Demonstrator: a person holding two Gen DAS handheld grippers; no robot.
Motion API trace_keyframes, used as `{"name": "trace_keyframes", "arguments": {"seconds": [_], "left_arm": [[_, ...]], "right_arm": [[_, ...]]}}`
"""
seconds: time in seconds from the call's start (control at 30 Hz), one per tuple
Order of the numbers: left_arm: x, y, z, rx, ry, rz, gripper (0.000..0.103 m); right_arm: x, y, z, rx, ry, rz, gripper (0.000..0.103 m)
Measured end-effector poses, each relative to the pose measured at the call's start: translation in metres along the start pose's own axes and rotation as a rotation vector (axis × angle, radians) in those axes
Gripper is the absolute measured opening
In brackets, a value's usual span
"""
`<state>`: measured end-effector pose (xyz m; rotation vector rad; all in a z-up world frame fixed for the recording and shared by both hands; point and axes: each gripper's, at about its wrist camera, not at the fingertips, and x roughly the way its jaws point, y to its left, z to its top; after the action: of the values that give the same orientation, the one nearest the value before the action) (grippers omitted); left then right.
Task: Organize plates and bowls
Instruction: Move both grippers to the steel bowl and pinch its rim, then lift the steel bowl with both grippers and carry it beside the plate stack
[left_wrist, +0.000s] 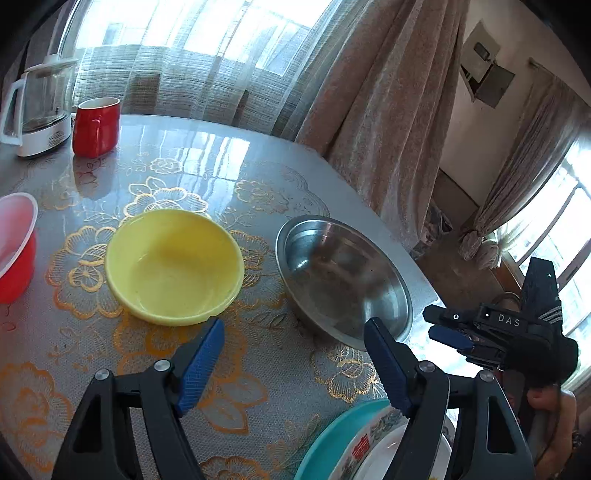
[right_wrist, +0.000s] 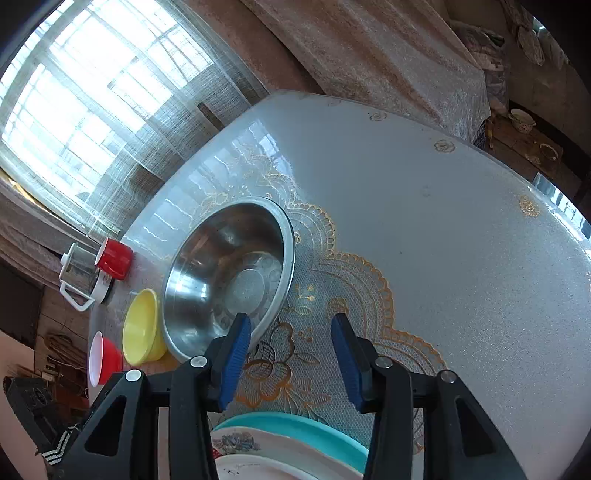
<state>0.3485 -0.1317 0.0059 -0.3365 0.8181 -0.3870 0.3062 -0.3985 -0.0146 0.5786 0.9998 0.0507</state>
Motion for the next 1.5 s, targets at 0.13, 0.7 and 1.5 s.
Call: {"name": "trace_keyframes", "arguments": {"seconds": [0.13, 0.7, 1.5], "left_arm": [[0.033, -0.013, 0.012, 0.055, 0.069, -0.002, 0.078], [0.092, -0.02, 0.016, 0.101, 0.212, -0.013, 0.043], [-0.026, -0.008, -0.013, 0.079, 0.028, 0.033, 0.025]], "right_arm": [[0.026, -0.001, 0.021, 0.034, 0.043, 0.018, 0.046], [0.079, -0.003, 0.032, 0.039, 0.143, 0.037, 0.019], [0.012, 0.045, -0.02, -0.024, 0.111, 0.1, 0.013]]}}
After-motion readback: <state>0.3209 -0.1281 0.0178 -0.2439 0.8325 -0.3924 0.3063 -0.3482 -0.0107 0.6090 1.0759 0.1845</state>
